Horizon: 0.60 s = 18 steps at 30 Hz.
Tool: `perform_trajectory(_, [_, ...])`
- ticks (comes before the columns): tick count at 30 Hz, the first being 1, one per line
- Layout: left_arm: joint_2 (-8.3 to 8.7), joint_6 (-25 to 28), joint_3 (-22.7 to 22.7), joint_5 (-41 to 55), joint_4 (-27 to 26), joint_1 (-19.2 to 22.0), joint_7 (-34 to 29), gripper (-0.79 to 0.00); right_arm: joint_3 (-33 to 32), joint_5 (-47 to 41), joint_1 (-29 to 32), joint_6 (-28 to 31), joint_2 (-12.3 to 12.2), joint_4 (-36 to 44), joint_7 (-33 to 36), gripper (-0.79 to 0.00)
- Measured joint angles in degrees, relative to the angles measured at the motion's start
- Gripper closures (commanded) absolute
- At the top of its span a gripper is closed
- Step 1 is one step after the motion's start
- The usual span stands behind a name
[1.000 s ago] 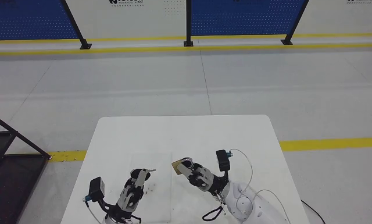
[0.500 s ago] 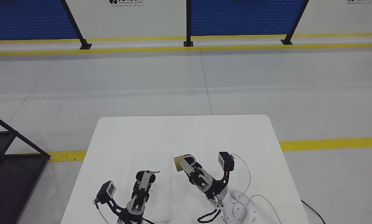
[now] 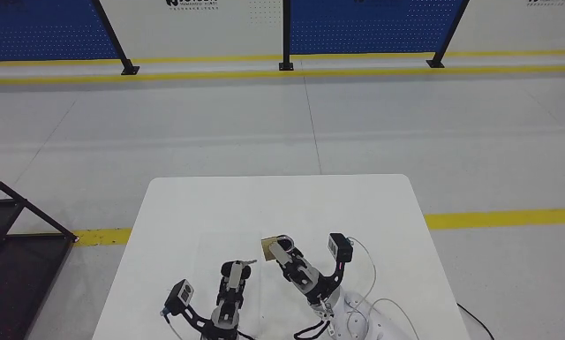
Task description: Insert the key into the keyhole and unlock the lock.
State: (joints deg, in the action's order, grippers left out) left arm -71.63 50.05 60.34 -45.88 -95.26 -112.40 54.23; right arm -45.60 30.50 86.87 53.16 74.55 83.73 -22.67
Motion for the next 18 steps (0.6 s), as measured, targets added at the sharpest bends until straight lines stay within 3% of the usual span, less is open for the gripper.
perform_trajectory(18, [-2.02,-2.2,-2.3,-1.0,2.3,2.4,2.2,0.0,0.0,0.0,0.0,0.0,0.0,0.0,0.0,0.0])
